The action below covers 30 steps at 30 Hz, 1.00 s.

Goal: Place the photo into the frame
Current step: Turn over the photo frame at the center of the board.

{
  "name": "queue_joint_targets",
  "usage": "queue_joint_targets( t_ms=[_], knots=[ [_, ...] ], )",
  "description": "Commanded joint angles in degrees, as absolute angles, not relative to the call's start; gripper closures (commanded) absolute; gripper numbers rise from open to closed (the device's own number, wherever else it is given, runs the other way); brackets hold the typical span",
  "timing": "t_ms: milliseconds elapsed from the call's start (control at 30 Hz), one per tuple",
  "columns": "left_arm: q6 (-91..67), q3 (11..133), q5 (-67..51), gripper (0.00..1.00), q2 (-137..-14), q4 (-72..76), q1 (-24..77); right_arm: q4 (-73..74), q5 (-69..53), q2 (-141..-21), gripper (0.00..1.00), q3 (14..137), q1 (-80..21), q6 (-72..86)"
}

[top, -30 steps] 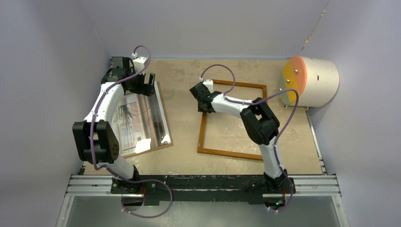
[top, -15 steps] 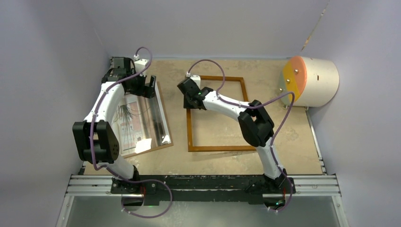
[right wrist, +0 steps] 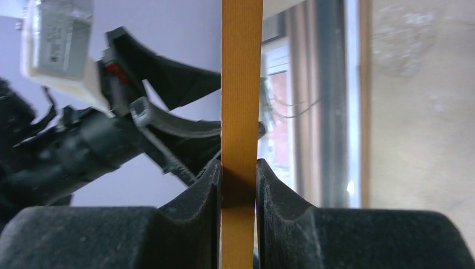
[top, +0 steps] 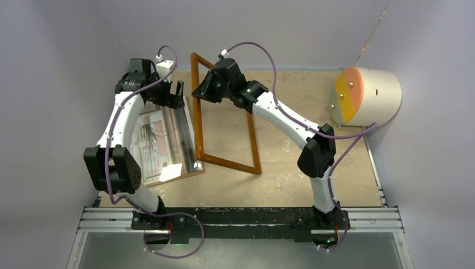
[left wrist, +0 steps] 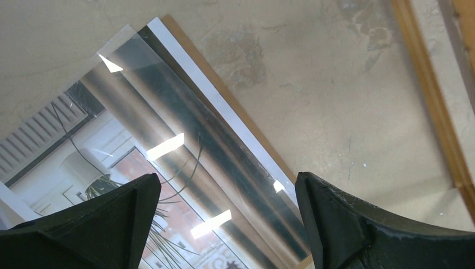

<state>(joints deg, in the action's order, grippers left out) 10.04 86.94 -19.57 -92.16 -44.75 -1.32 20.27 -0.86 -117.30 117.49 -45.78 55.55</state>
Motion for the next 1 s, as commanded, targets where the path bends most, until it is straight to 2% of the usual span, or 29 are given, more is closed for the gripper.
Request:
queue_joint_targets(
  t_ms=[0,267,367,667,967],
  knots=[
    [9.07,91.32,-22.72,0.03,-90.59,-47.02,-1.08,13.13,-11.24,-113.29,1.0,118.57,-44.32,63.78],
    [8.07,92.02,-24.05,0.02,-89.52,-46.4,-0.8,-12.04,-25.09,-109.22,1.0,101.8,-39.68,78.61],
    [7.22,92.14,-23.47,0.01,-89.3,-45.48,-0.44,-17.93,-27.91,-109.17,1.0,99.01,-38.8,82.72],
    [4.57,94.58,-24.12,0.0,-88.79,-44.3,-0.44,-19.88,-27.33,-109.27,1.0,102.85,-38.76,85.51],
    [3.38,95.65,-25.32,0.0,-88.15,-44.03,1.09,-27.41,-28.83,-106.83,1.0,92.54,-37.09,91.41]
  ],
)
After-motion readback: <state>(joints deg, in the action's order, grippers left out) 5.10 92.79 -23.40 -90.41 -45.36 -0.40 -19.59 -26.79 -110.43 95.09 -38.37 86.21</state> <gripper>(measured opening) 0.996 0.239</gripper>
